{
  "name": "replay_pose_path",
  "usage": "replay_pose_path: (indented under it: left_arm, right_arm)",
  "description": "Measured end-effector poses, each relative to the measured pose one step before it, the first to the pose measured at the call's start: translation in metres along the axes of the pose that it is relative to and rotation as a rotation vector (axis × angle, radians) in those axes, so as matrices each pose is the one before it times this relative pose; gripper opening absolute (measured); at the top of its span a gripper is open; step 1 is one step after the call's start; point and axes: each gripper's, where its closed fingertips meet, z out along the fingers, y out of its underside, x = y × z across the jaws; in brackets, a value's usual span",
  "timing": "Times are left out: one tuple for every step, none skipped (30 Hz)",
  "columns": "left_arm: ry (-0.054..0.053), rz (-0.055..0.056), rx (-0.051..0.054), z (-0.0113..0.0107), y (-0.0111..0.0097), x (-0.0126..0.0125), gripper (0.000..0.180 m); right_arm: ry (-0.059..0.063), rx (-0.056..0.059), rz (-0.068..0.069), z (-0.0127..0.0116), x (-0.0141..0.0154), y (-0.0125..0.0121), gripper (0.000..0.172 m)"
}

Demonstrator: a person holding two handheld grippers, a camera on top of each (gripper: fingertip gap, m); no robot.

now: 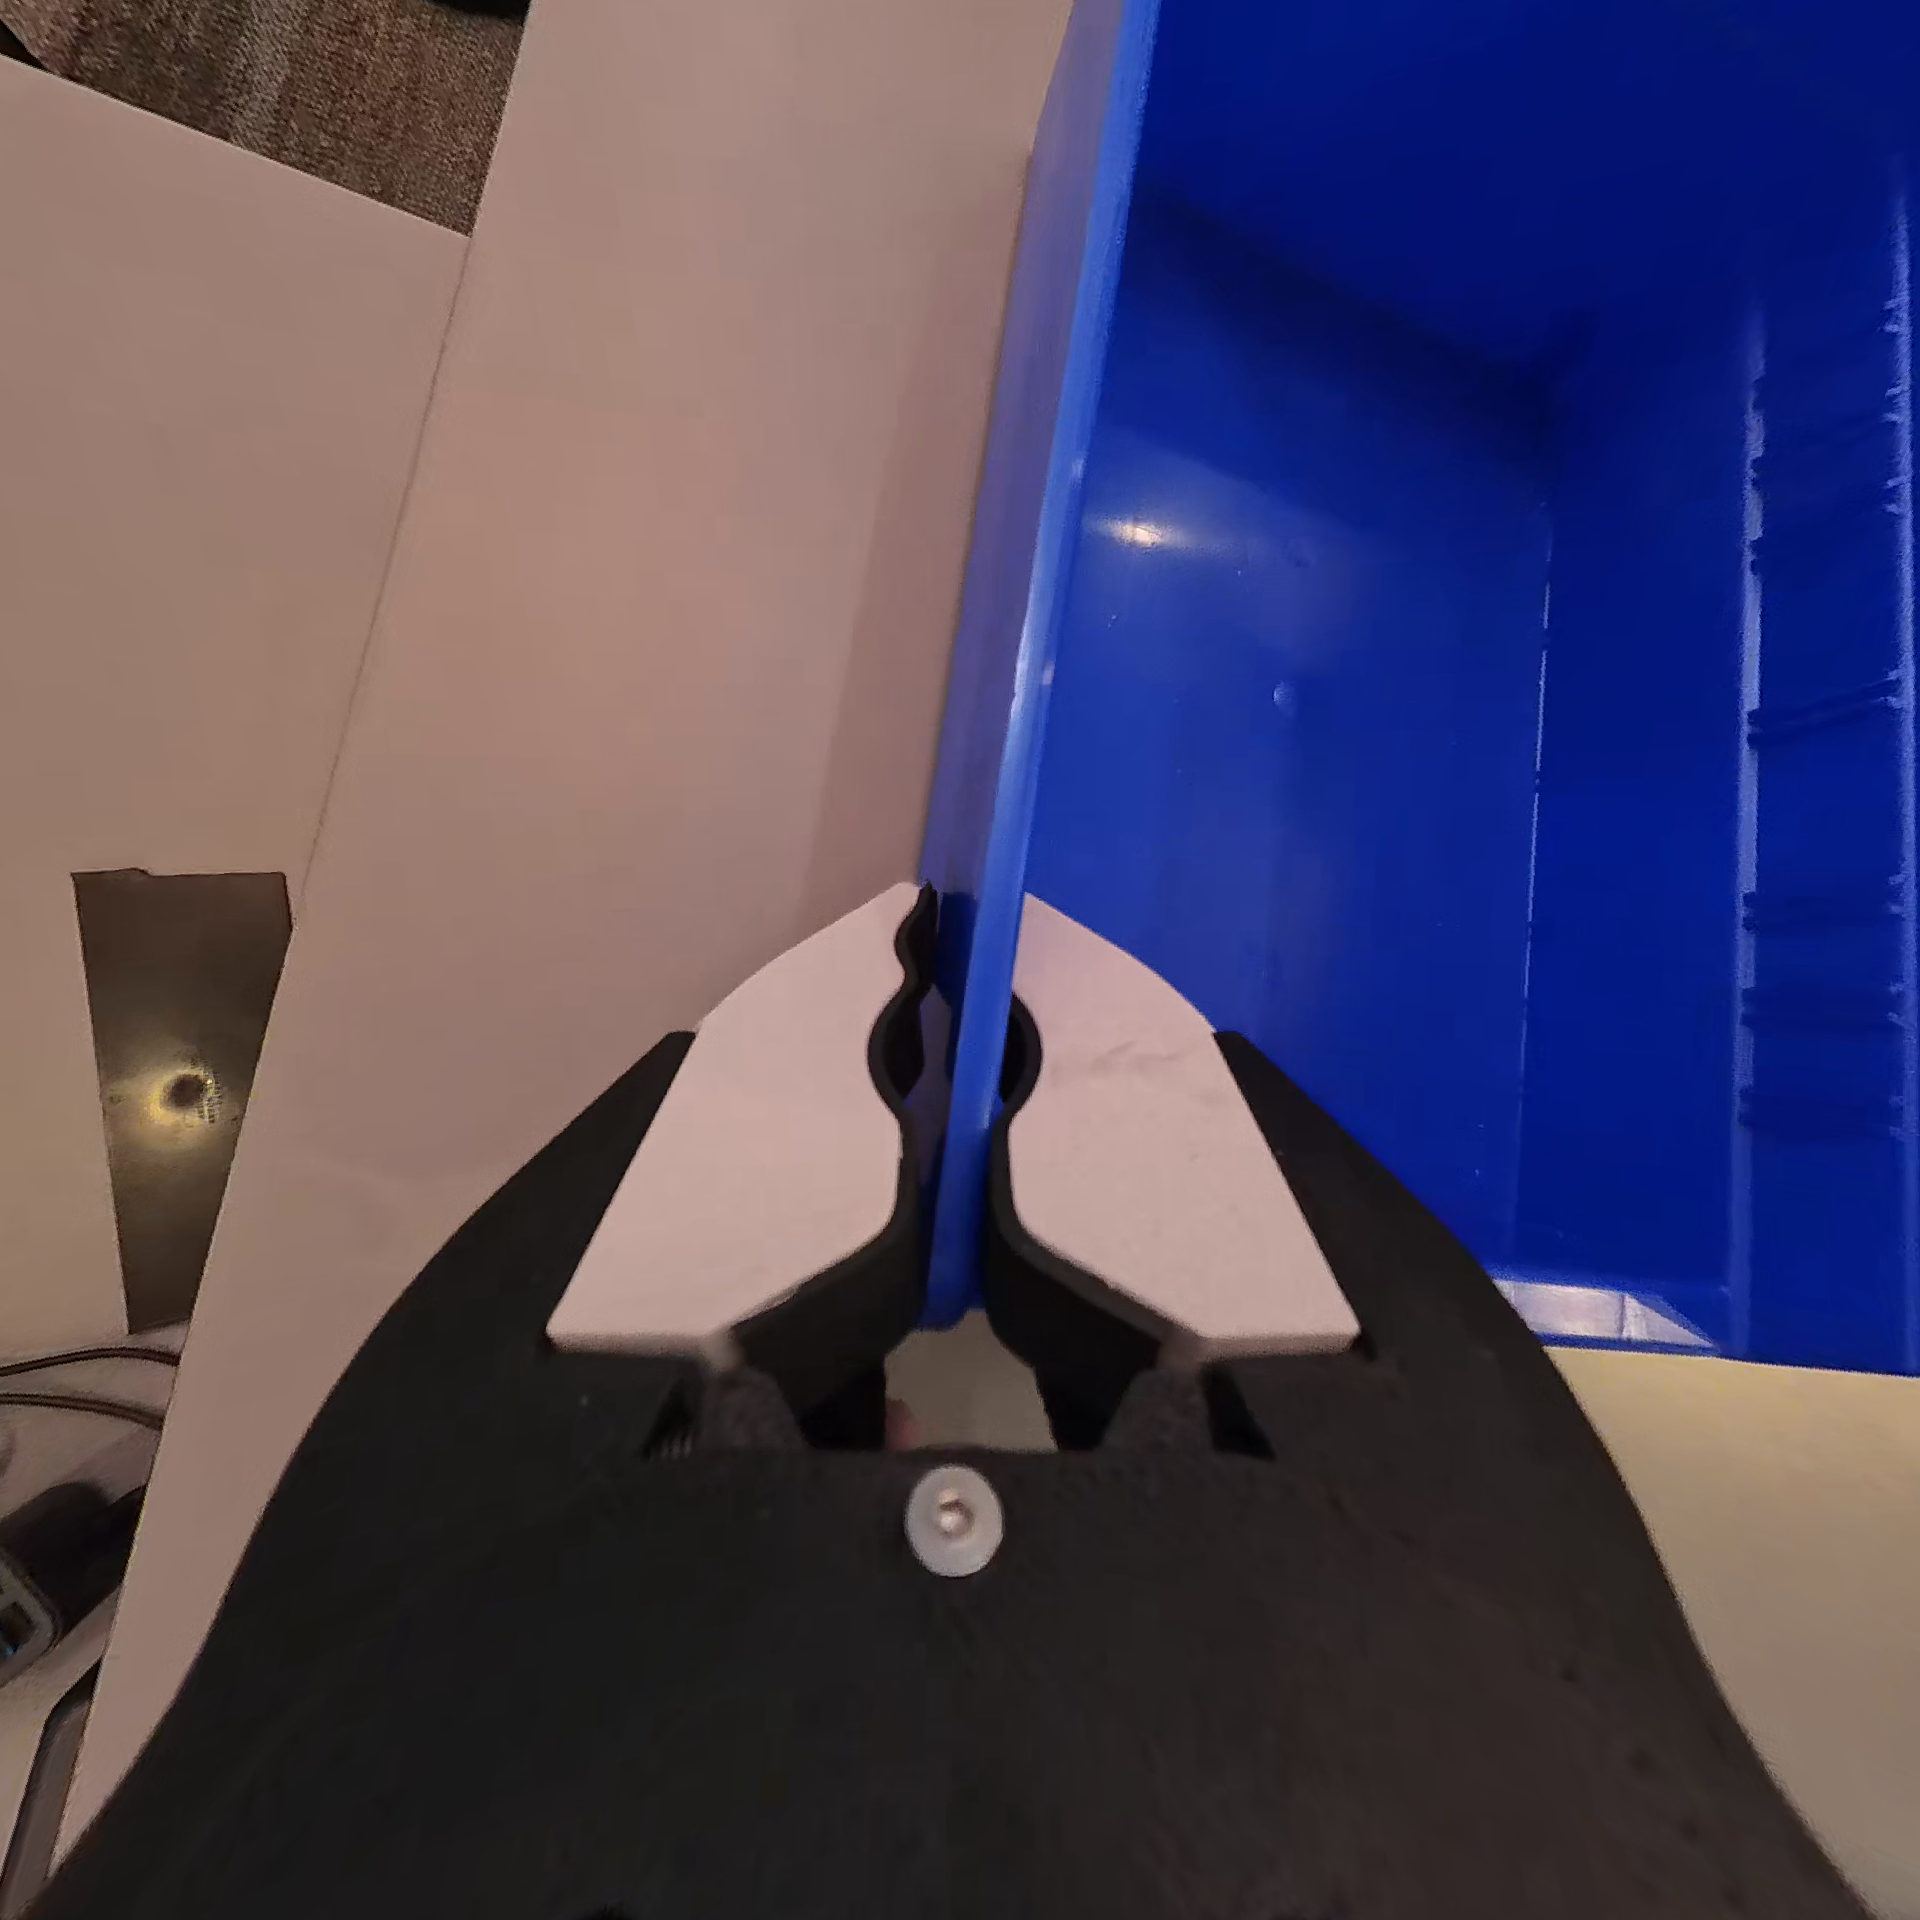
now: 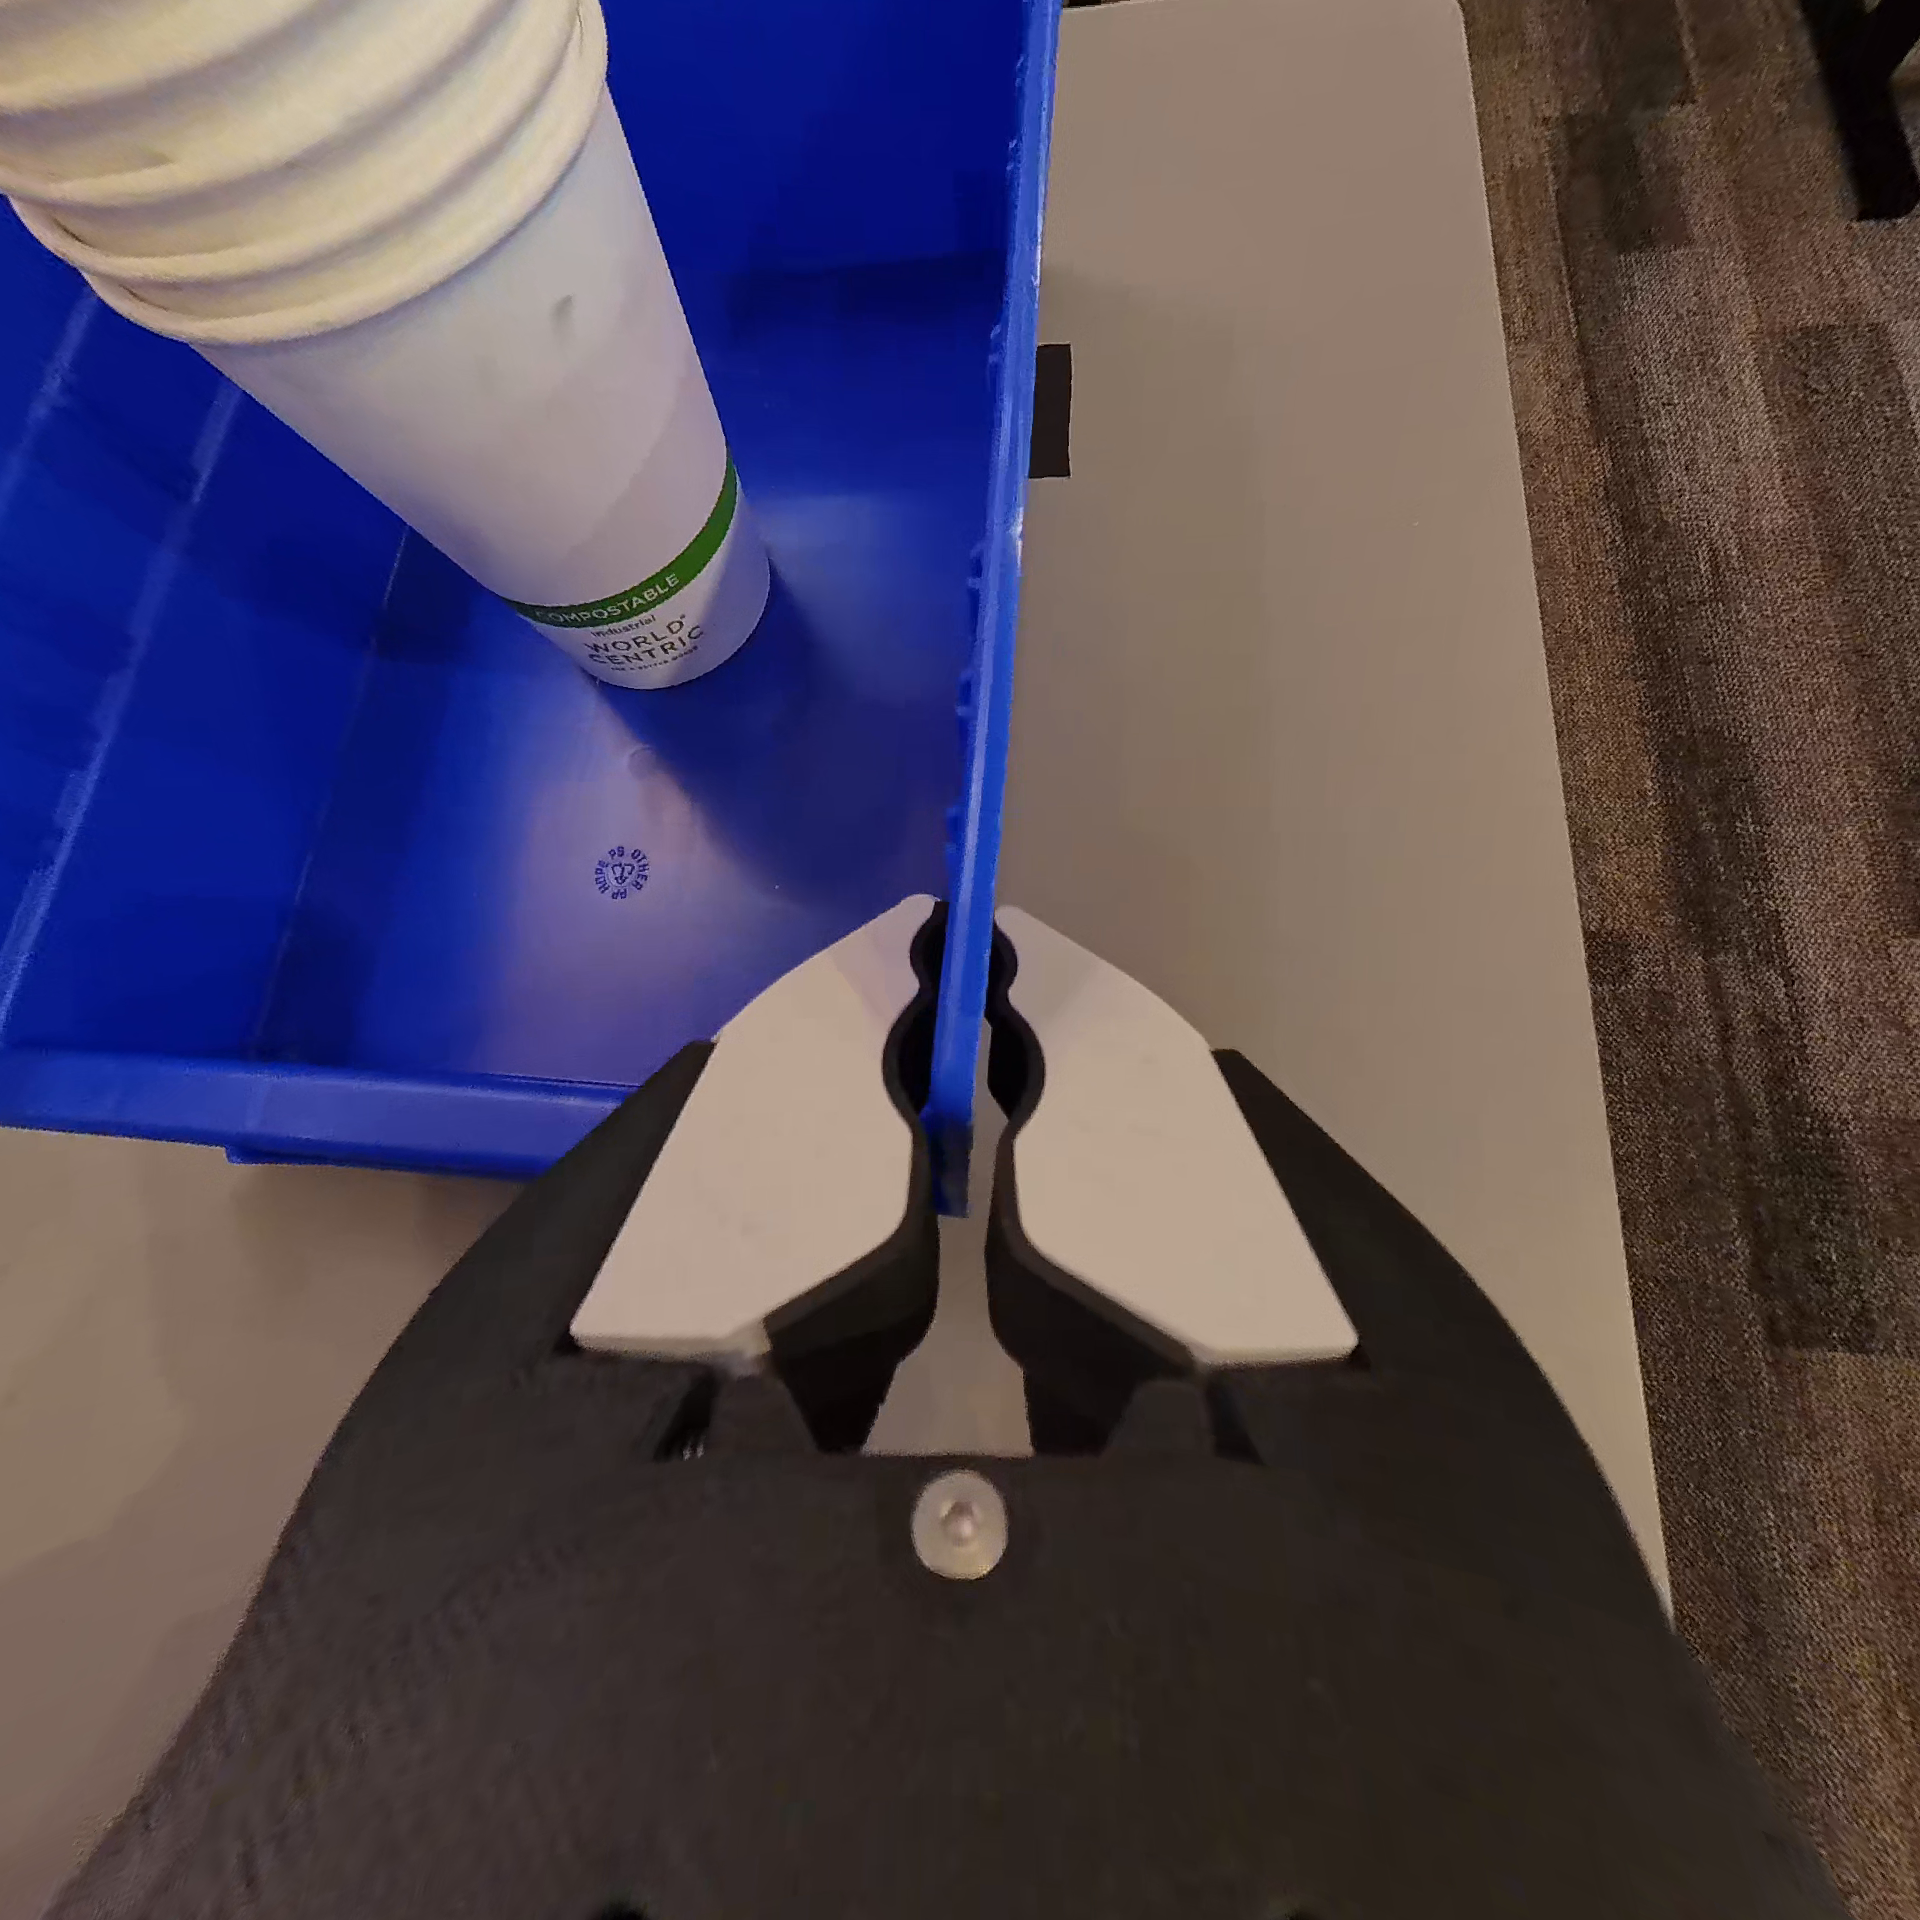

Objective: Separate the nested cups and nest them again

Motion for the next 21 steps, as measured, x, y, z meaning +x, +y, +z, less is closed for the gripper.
replay_pose_path:
  left_arm:
    - [0.0018,-0.0011,0.0008,-0.00064,0.00074,0.00026,0.007]
    - [-0.0016,-0.0035,-0.0001,-0.00083,0.00116,-0.00008,0.007]
    - [-0.0009,0.0002,-0.0023,-0.00081,0.00127,0.00019,0.007]
    - [0.0012,0.0,0.0001,-0.00113,0.00095,0.00055,0.007]
    - [-0.0029,0.0001,-0.0003,-0.0012,0.0009,0.00037,0.007]
    - [-0.0033,0.0023,-0.0016,-0.00149,0.00095,0.00044,0.007]
    - [-0.0006,0.005,-0.0007,-0.00148,0.0007,0.00085,0.007]
    - [-0.0002,0.0038,0.0015,-0.00177,0.0005,0.00072,0.006]
    - [-0.0016,0.0035,-0.0024,-0.00166,0.00089,0.00032,0.006]
    - [-0.0014,0.0036,-0.0054,-0.00154,0.00128,0.00019,0.006]
    - [0.0015,-0.0006,-0.0001,-0.00171,0.0007,0.00029,0.006]
    - [0.0008,-0.0004,0.0,-0.00177,0.00075,0.00017,0.007]
    - [-0.0031,0.0015,-0.0041,-0.00166,0.00129,-0.0001,0.007]
    - [-0.0028,0.0002,-0.0017,-0.00193,0.00098,-0.00013,0.007]
    - [0.0007,-0.0006,0.0033,-0.00212,0.00033,0.00067,0.007]
    - [-0.0008,0.0038,-0.0007,-0.00209,0.00068,0.00069,0.007]
    - [-0.0039,0.006,-0.0043,-0.00202,0.00118,0.00039,0.007]
    - [-0.001,0.0034,-0.0029,-0.00182,0.00101,0.00051,0.007]
    - [0.0019,-0.0005,-0.0025,-0.00176,0.00116,0.00058,0.007]
    - [0.0013,0.0001,-0.0049,-0.00142,0.00151,0.00049,0.007]
    - [0.0001,0.0021,-0.0039,-0.00129,0.0016,0.00044,0.007]
  right_arm:
    - [-0.0013,-0.0038,-0.0051,-0.00023,-0.00071,0.00046,0.005]
    - [-0.0008,-0.0045,-0.0019,-0.00031,-0.00068,0.00054,0.005]
    - [-0.0002,-0.0044,0.0025,-0.00038,-0.00073,0.0003,0.005]
    - [-0.001,-0.0041,0.0027,-0.00056,-0.00098,0.00033,0.005]
    - [-0.0007,-0.0045,0.0001,-0.00056,-0.00096,0.00025,0.005]
    - [0.0,-0.0034,-0.002,-0.00077,-0.00073,0.00025,0.005]
    - [-0.0005,-0.002,0.0009,-0.00092,-0.00074,0.00027,0.005]
    - [-0.0037,-0.0032,0.0044,-0.00113,-0.001,0.00061,0.005]
    - [-0.0045,-0.0037,0.003,-0.00129,-0.00122,0.00084,0.005]
    - [-0.0032,-0.0036,0.0007,-0.00157,-0.00133,0.00091,0.005]
    - [-0.0039,-0.0037,0.0003,-0.00164,-0.0015,0.00115,0.005]
    - [-0.006,-0.004,0.0004,-0.00178,-0.00189,0.00133,0.005]
    - [-0.0069,-0.0039,0.0005,-0.00182,-0.00213,0.00155,0.005]
    - [-0.0053,-0.0045,-0.002,-0.00213,-0.00221,0.00158,0.005]
    - [-0.005,-0.0059,-0.0058,-0.00228,-0.00242,0.00179,0.005]
    - [-0.0076,-0.0065,-0.0051,-0.00232,-0.00272,0.00214,0.005]
    - [-0.0091,-0.0059,-0.0024,-0.00244,-0.00284,0.0022,0.005]
    - [-0.0082,-0.0055,-0.0013,-0.00275,-0.00278,0.00238,0.005]
    - [-0.0069,-0.0065,-0.0047,-0.00282,-0.00302,0.00254,0.005]
    - [-0.0071,-0.0073,-0.0073,-0.00289,-0.00339,0.00266,0.005]
    - [-0.0096,-0.0079,-0.0068,-0.0032,-0.00404,0.00296,0.005]
